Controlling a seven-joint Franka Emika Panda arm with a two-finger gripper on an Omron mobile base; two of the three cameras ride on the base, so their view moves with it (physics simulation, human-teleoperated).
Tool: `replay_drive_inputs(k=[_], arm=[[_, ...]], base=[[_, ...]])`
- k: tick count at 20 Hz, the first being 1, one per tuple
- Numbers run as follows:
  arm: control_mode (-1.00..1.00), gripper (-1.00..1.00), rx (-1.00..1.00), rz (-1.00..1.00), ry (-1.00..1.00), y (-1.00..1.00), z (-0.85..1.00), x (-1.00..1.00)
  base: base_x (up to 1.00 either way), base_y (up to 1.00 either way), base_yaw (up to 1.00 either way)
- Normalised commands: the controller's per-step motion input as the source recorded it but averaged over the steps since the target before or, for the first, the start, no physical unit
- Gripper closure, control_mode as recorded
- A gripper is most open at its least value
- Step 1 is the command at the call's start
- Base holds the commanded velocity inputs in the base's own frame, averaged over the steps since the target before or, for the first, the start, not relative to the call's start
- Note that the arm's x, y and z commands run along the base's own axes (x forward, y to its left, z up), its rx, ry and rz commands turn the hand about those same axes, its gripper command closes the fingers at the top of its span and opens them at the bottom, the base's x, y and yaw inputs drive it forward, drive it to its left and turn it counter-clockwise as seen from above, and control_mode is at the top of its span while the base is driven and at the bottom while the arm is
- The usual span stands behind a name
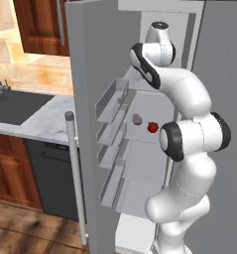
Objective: Take the eggplant and chicken drumstick from the highest rack and move them to the second highest rack where the eggplant and bell pepper are located, to maximize freezer space. Close the freezer door after rearranging.
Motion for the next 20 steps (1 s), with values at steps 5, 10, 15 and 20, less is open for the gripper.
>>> replay_drive_inputs(k=[5, 10, 15, 20], arm=[[-1.0, 1.0, 0.0, 0.0, 0.0, 0.11, -0.35, -0.83], [-1.0, 1.0, 0.0, 0.0, 0.0, 0.13, -0.14, -0.89], [-1.0, 1.0, 0.0, 0.0, 0.0, 0.13, -0.13, -0.85], [-1.0, 1.0, 0.0, 0.02, 0.03, 0.12, -0.24, -0.81]], base=[[0.0, 0.0, 0.0], [0.0, 0.0, 0.0], [0.0, 0.0, 0.0], [0.0, 0.0, 0.0]])
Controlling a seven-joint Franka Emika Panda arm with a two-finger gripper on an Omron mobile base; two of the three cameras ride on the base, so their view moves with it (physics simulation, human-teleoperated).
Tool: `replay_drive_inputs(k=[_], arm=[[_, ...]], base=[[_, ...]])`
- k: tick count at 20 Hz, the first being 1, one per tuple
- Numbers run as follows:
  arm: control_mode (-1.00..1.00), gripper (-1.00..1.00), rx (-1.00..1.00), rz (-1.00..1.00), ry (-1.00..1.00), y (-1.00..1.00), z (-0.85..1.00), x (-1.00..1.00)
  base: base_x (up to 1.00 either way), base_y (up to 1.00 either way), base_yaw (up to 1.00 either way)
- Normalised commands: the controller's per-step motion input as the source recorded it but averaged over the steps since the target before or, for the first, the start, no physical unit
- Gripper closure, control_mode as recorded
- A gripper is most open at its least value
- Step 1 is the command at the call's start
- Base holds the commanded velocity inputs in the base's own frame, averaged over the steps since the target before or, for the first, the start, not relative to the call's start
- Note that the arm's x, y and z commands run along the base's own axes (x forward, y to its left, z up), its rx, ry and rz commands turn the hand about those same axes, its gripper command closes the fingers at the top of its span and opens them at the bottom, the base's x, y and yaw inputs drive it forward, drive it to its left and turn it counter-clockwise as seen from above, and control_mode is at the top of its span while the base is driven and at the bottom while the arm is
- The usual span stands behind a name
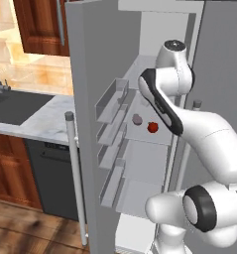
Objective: Take the eggplant and chicken drumstick from the highest rack and move them to the second highest rack where the eggplant and bell pepper are located, to maximize freezer space. Close the freezer door after rearranging.
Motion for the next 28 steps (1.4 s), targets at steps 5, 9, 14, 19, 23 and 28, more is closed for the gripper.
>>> replay_drive_inputs(k=[5, 9, 14, 19, 23, 28], arm=[[-1.0, 1.0, 0.0, 0.05, 0.08, 0.07, -0.52, -0.41], [-1.0, 1.0, 0.0, 0.1, 0.0, 0.0, -0.61, 0.09], [-1.0, 1.0, 0.0, 0.08, -0.02, 0.0, -0.45, 0.4], [-1.0, 1.0, 0.0, 0.03, -0.28, 0.0, -0.38, 0.35], [-1.0, 1.0, 0.0, 0.0, -0.11, 0.0, -0.22, 0.46], [-1.0, 1.0, -0.01, 0.0, -0.03, 0.0, -0.13, 0.51]], base=[[0.0, 0.0, 0.0], [0.0, 0.0, 0.0], [0.0, 0.0, 0.0], [0.0, 0.0, 0.0], [0.0, 0.0, 0.0], [0.0, 0.0, 0.0]])
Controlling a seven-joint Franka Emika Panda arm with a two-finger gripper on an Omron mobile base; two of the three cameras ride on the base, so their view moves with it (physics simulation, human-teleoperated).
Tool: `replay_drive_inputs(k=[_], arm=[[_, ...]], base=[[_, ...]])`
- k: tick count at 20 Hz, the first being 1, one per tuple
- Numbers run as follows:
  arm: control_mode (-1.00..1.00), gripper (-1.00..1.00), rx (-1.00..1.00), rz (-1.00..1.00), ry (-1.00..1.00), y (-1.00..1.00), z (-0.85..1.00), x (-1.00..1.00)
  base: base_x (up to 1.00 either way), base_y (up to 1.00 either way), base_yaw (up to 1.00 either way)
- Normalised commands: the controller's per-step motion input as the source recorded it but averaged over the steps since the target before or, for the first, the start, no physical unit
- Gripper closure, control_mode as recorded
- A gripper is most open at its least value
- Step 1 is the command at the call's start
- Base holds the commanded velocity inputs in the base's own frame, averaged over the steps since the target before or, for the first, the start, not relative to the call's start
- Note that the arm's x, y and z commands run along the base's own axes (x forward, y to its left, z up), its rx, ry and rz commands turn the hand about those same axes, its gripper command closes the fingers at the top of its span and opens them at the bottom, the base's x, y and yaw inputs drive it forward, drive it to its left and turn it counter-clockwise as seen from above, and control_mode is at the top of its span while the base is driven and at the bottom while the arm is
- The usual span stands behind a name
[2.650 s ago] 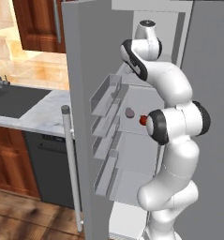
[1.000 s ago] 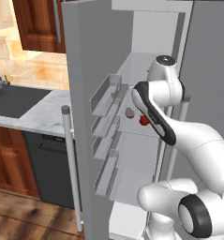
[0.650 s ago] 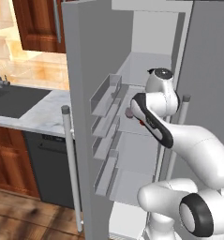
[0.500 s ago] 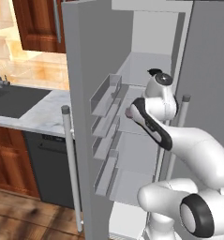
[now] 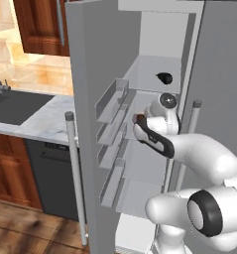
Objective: Take the eggplant and chicken drumstick from the highest rack and move them to the second highest rack where the eggplant and bell pepper are located, to maximize freezer space. Close the freezer door after rearranging.
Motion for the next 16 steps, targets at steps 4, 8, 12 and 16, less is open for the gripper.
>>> replay_drive_inputs(k=[4, 8, 12, 16], arm=[[-1.0, 1.0, 0.0, -0.01, 0.0, 0.0, -0.04, 0.59], [-1.0, 1.0, 0.0, -0.02, 0.0, -0.01, -0.08, 0.52], [-1.0, 1.0, 0.0, -0.04, 0.0, -0.1, -0.16, 0.43], [-1.0, 1.0, 0.0, -0.03, 0.0, -0.08, -0.2, 0.42]], base=[[0.0, 0.0, 0.0], [0.0, 0.0, 0.0], [0.0, 0.0, 0.0], [0.0, 0.0, 0.0]])
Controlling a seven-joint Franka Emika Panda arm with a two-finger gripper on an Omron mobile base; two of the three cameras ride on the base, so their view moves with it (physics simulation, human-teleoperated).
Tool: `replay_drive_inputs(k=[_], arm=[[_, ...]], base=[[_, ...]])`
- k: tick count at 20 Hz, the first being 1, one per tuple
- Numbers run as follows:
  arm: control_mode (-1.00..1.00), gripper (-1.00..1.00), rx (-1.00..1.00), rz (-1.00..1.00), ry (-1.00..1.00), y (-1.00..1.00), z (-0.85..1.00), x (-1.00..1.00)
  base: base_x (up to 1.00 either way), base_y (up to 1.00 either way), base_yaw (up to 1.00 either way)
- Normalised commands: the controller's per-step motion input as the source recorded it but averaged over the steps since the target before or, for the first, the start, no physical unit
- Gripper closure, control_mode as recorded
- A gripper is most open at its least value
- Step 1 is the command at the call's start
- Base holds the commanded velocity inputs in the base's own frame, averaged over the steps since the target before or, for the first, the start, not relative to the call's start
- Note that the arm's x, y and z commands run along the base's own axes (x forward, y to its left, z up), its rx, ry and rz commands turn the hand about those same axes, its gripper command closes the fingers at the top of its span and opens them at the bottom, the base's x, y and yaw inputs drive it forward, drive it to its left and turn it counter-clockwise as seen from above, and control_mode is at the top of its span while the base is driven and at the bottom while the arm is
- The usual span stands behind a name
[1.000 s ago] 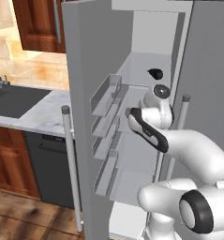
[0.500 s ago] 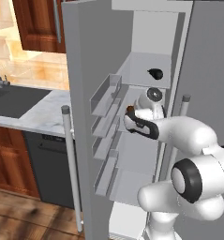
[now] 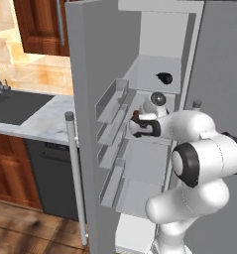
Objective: Take the eggplant and chicken drumstick from the highest rack and move them to the second highest rack where the eggplant and bell pepper are located, to maximize freezer space. Close the freezer door after rearranging.
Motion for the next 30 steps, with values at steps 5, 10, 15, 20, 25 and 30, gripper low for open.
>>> replay_drive_inputs(k=[5, 10, 15, 20, 25, 30], arm=[[-1.0, 1.0, 0.0, 0.0, -0.01, -0.02, -0.33, 0.38], [-1.0, 1.0, 0.0, 0.0, 0.0, -0.05, -0.19, 0.47], [-1.0, 1.0, 0.0, 0.0, 0.0, -0.18, -0.2, 0.47], [-1.0, -1.0, 0.0, 0.0, 0.0, -0.08, -0.35, 0.18], [-1.0, -1.0, 0.0, 0.0, -0.08, -0.01, -0.27, 0.04], [-1.0, -1.0, 0.0, 0.0, -0.03, 0.05, -0.1, -0.08]], base=[[0.0, 0.0, 0.0], [0.0, 0.0, 0.0], [0.0, 0.0, 0.0], [0.0, 0.0, 0.0], [0.0, 0.0, 0.0], [0.0, 0.0, 0.0]])
